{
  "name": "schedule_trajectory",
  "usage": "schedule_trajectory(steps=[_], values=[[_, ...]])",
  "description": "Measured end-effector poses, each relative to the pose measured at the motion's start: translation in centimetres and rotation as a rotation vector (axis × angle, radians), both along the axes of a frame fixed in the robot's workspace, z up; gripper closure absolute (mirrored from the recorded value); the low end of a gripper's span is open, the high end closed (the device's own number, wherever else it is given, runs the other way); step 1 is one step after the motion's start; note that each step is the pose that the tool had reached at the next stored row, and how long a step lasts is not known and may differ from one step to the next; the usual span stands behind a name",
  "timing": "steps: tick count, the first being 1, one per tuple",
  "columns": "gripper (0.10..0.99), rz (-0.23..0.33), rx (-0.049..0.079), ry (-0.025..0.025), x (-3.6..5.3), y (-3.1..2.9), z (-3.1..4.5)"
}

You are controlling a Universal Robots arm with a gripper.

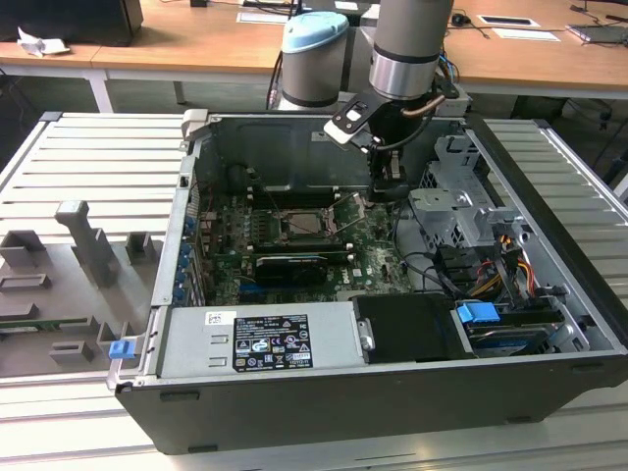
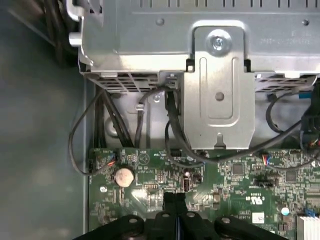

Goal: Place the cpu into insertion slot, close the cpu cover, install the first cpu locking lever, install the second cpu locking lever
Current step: 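Close the cpu cover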

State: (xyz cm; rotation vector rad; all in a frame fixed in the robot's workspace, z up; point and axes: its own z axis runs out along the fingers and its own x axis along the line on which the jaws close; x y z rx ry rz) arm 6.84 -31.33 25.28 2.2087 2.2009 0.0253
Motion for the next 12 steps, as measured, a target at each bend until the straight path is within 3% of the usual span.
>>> schedule_trajectory(steps=[4,12], values=[[0.980,0.003,0.000,0.0006,-0.17,-0.01,-0.83],[0.980,0.005,0.000,0.0013,-0.82,-0.01,-0.91]])
